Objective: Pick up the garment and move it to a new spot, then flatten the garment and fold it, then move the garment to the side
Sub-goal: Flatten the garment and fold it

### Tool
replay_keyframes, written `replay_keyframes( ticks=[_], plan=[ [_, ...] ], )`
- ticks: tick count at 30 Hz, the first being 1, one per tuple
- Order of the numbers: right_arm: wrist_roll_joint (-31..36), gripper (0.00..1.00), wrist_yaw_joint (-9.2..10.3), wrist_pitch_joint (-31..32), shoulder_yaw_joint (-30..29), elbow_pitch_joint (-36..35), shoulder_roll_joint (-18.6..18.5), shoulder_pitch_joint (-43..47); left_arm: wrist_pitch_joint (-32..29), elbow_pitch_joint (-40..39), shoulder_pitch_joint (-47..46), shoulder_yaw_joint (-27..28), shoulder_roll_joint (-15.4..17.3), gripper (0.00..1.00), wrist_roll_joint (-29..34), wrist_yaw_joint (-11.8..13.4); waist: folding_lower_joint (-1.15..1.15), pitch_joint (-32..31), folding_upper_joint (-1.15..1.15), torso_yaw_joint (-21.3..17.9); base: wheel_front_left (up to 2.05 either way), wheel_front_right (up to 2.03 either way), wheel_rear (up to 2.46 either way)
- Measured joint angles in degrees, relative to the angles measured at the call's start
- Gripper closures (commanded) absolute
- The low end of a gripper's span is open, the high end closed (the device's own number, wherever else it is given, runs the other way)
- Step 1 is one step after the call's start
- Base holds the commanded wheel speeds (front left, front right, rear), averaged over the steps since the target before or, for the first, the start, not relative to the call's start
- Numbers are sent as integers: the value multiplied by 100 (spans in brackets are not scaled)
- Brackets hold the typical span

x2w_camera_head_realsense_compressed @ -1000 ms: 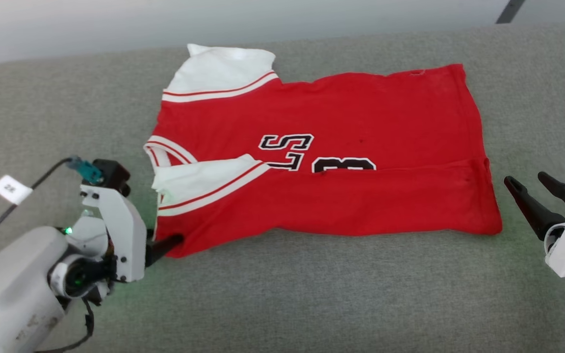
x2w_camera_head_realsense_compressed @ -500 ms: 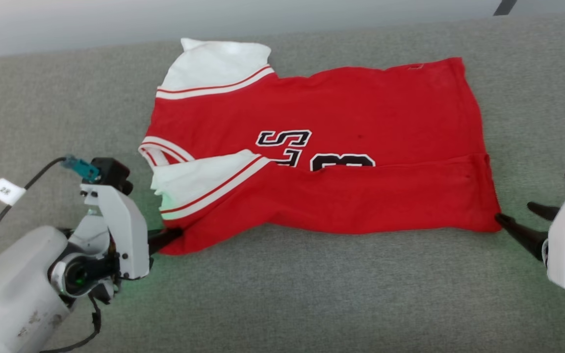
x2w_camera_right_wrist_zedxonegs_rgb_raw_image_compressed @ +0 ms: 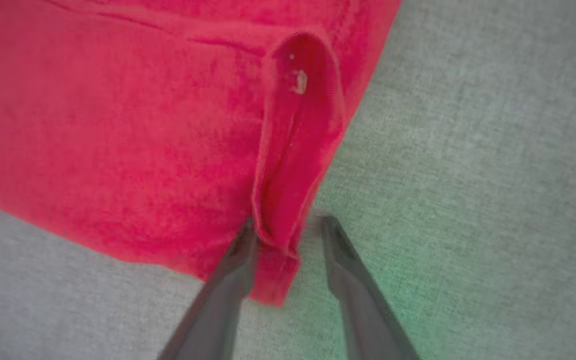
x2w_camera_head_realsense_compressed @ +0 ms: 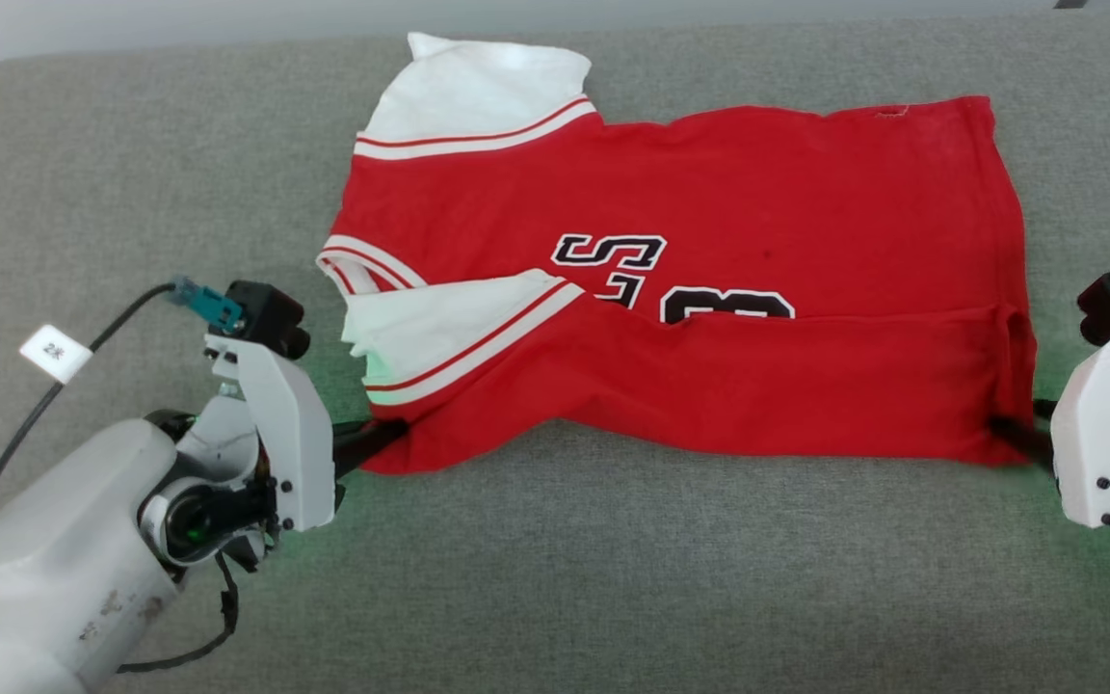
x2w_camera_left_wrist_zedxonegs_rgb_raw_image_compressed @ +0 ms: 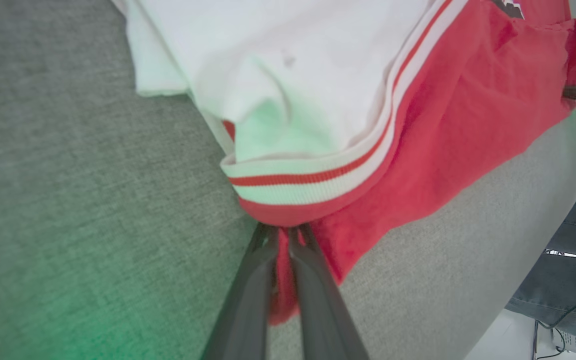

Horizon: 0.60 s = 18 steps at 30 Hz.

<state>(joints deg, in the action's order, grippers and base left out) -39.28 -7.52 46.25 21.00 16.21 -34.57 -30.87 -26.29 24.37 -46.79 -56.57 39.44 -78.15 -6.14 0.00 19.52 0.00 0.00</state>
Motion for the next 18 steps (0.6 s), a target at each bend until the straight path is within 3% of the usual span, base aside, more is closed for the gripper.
replay_keyframes(
  ticks=[9, 18],
  plan=[
    [-225, 100, -1, -448, 36, 198, 1, 89, 213, -47, 238, -25, 159, 100, 8, -49, 0, -276, 0, 0, 0, 0, 0],
    [-553, 100, -1, -372, -57, -442, -606, 973, 452, -967, 915, 3, 887, 100, -56, 65, 0, -668, 0, 34, 0, 0, 0]
  ],
)
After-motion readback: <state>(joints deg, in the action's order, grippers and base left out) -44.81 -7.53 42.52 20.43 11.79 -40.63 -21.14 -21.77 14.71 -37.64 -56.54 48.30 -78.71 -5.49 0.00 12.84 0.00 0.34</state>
